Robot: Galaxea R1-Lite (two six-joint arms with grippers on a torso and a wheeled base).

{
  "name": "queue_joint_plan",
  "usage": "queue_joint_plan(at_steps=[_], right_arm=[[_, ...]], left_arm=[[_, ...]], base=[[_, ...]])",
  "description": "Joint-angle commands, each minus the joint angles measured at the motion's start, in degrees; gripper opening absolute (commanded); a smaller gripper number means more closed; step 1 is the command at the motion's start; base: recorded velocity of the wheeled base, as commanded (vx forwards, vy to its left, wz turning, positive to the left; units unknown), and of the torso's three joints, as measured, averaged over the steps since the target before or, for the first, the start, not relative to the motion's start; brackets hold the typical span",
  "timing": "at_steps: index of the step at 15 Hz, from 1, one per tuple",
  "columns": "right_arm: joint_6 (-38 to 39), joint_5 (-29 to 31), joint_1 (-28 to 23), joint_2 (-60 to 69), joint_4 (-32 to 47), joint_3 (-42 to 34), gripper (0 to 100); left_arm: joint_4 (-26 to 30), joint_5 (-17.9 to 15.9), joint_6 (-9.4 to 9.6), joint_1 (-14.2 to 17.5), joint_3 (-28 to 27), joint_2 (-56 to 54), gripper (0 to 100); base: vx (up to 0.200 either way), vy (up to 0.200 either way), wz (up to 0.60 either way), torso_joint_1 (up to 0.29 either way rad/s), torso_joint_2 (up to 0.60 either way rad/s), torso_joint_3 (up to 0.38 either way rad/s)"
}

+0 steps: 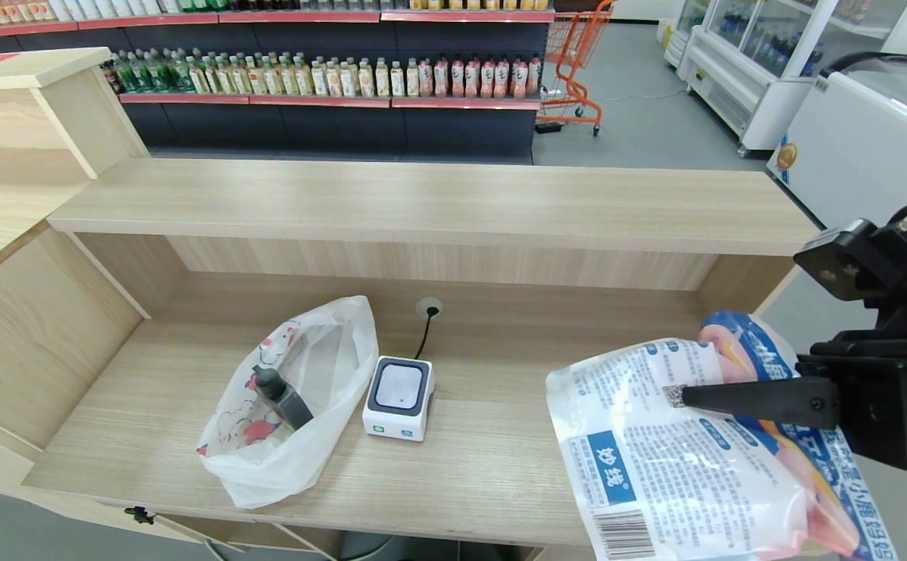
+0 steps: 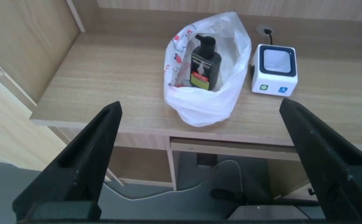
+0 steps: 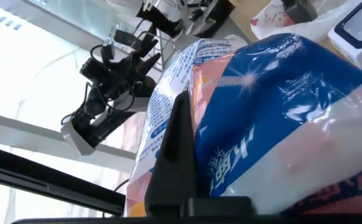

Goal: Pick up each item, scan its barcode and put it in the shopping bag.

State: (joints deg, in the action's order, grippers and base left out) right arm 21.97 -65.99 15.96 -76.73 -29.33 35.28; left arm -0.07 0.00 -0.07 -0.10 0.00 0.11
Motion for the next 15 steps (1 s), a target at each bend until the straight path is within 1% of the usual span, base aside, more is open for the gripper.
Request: queue_joint_plan(at_steps=[1,6,15], right_arm=[[0.01,-0.02,0.13,-0.18,0.68,0.05,0],[2.47,-0.02,0.13,1.49,2.35,0.05,0],[2.38,0.07,-0.14,2.28,2.26,0.05,0]], left_arm=[[-0.01,0.0,-0.01,0.01,0.0,-0.02,100],[-0.01,0.0,-0.01,0.01,0.0,-0.02,100],[-0.01,0.0,-0.01,0.01,0.0,-0.02,100]], base=[[0.0,0.0,0.0,0.0,0.0,0.0],[0.0,0.0,0.0,0.0,0.0,0.0],[0.0,0.0,0.0,0.0,0.0,0.0]])
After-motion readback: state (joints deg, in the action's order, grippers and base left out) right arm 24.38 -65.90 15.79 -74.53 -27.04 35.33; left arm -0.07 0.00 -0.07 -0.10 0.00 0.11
